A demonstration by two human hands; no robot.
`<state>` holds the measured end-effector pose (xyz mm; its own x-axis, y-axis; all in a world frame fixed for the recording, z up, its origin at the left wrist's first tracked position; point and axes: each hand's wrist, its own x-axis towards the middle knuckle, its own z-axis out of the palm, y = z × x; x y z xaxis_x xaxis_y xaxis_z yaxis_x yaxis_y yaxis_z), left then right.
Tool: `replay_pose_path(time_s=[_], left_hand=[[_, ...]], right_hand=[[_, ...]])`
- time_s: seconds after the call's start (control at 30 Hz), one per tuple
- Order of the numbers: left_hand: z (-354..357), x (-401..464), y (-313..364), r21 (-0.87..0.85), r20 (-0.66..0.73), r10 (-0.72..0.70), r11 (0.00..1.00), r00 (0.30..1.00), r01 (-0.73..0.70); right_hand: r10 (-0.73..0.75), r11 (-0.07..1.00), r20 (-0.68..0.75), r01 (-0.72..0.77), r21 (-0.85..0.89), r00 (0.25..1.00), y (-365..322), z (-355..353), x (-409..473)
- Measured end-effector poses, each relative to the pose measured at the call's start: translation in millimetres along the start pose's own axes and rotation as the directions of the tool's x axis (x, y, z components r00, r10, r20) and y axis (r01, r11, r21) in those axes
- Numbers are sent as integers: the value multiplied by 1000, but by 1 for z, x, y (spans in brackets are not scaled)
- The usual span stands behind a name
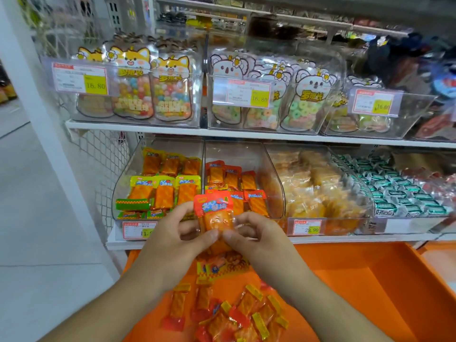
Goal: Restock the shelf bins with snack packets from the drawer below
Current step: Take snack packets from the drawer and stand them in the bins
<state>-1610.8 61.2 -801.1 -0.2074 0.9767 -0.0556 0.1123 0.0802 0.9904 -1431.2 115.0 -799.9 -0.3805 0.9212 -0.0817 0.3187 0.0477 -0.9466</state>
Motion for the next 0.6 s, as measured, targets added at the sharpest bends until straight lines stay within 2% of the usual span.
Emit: replay_pose_path(time_s=[0.07, 0.1, 0.17, 0.2, 0.33, 0.4, 0.53, 0.6], left_hand=[[7, 16, 12, 3, -28, 2, 1000, 1000, -2], [12, 27, 17, 16, -34, 1, 1000, 999, 0], [25, 54, 22, 44, -51, -11, 999, 999, 13], [33, 68, 24, 64, -66, -15, 998, 998, 19], [68, 129, 21, 100, -101, -31, 994, 994, 41], [83, 160, 17, 133, -122, -42, 989, 992, 58], [105, 225, -4, 304, -240, -4, 949, 971, 79], [112, 247, -12, 450, -269, 59, 890, 961, 71]], right_hand=[[-128, 972, -45, 116, -204, 991, -2, -27, 15], [-208, 921, -90, 164, -354, 974, -1, -44, 23], [-320, 748, -144, 156, -645, 936, 3, -76, 38], [-337, 690, -152, 134, -712, 929, 6, -88, 44], [-255, 685, -118, 93, -722, 960, 24, -104, 51], [-260, 687, -97, 114, -717, 961, 31, -106, 52], [-279, 696, -133, 105, -710, 951, 38, -109, 58], [-286, 692, -158, 90, -716, 945, 39, -108, 59]])
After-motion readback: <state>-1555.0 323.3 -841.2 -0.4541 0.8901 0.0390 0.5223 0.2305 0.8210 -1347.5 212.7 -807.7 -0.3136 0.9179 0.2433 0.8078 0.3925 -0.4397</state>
